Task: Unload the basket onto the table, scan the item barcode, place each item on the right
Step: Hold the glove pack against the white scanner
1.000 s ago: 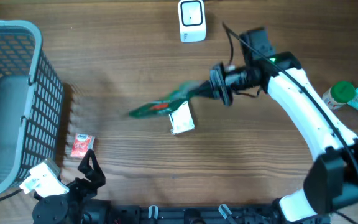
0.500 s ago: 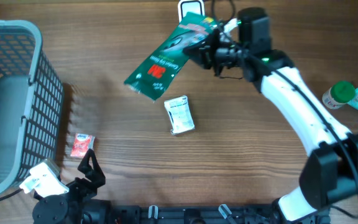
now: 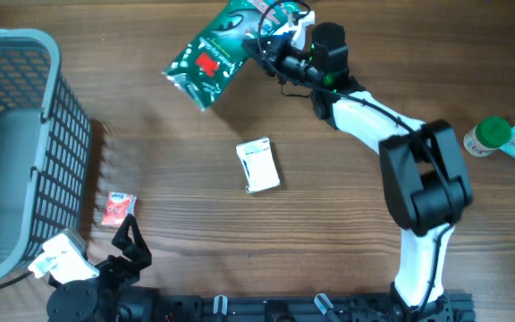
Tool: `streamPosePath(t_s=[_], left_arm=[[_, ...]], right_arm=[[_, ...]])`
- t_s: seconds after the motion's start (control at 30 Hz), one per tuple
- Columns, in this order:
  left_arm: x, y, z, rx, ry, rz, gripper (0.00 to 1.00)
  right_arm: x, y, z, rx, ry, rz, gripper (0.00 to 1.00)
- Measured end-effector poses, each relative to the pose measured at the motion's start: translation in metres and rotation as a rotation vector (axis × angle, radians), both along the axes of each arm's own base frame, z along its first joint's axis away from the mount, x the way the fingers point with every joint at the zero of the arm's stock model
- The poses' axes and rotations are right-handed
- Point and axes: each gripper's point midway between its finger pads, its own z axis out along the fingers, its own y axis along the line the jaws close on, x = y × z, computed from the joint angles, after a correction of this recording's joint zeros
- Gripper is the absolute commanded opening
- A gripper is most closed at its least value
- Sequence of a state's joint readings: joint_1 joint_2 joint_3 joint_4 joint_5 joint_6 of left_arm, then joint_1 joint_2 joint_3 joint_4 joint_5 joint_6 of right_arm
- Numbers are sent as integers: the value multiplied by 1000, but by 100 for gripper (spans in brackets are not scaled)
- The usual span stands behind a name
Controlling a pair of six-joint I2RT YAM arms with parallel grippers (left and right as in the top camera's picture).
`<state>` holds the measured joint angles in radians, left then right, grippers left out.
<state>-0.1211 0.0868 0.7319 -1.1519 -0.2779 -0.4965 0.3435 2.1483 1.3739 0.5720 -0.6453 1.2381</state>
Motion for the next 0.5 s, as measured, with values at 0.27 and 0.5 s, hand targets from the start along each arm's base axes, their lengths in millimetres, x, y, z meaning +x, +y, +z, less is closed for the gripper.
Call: streamPosePath(t_s=[0.27,0.5], left_arm=[[0,0,0,0,0,0,100],[0,0,0,0,0,0,100]], right_arm=[[23,-30,-51,13,91,-81,4],[17,-21,-60,34,87,-20,5]])
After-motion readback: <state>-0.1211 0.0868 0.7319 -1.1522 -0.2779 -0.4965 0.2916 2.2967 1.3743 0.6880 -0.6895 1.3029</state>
